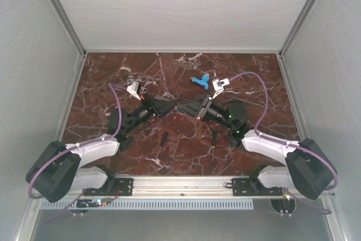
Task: Snap on the fuse box
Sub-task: Pick up the fuse from the center of the board.
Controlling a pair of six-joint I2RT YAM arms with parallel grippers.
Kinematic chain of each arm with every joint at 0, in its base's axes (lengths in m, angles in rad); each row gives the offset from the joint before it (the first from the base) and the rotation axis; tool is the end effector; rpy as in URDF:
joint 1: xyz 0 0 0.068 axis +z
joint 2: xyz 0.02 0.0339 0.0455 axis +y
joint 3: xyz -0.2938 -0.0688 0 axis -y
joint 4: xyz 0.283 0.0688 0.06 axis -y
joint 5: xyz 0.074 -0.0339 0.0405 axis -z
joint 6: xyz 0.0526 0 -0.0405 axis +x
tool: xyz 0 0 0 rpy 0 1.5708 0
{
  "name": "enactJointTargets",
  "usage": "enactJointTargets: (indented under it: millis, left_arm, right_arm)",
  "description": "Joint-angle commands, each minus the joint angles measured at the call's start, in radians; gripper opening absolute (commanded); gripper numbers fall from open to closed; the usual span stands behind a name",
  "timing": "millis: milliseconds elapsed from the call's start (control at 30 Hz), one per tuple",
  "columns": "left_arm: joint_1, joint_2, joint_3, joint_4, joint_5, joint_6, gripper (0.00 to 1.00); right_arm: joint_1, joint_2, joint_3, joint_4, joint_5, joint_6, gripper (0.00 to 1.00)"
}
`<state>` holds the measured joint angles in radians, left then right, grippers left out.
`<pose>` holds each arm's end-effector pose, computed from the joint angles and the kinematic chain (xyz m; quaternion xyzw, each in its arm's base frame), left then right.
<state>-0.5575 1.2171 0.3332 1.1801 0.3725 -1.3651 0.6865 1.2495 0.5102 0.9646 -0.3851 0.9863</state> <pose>0.2120 -0.1547 0.2442 -0.0929 0.5962 -0.7107 0.3618 0.2167 0.2032 0.2733 -0.0567 0.6271 0.6497 0.4259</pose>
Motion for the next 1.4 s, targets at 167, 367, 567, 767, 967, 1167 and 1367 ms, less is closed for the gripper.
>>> enactJointTargets:
  millis: [167,367,567,767,967,1167,1367]
  left_arm:
    - [-0.01,0.042,-0.006,0.179,0.005,-0.064,0.02]
    - [-0.011,0.012,0.018,-0.008,-0.019,0.064,0.21]
    - [-0.012,0.039,0.157,-0.44,-0.067,0.327,0.42]
    - [-0.038,0.163,0.332,-0.71,-0.155,0.522,0.53]
    - [-0.103,0.356,0.523,-0.894,-0.275,0.671,0.58]
    - [-0.127,0.528,0.682,-0.962,-0.336,0.763,0.56]
    - [-0.136,0.664,0.796,-0.981,-0.353,0.804,0.52]
  right_arm:
    - [-0.016,0.005,-0.007,0.08,-0.035,0.009,0.0]
    - [-0.11,-0.055,-0.005,-0.116,-0.07,-0.058,0.0]
    - [-0.214,-0.139,0.023,-0.431,-0.069,-0.216,0.0]
    - [-0.294,-0.203,0.057,-0.69,-0.002,-0.371,0.0]
    - [-0.298,-0.245,0.062,-0.8,0.142,-0.472,0.0]
    - [-0.3,-0.254,0.031,-0.794,0.209,-0.48,0.0]
    - [-0.303,-0.263,0.01,-0.781,0.241,-0.483,0.0]
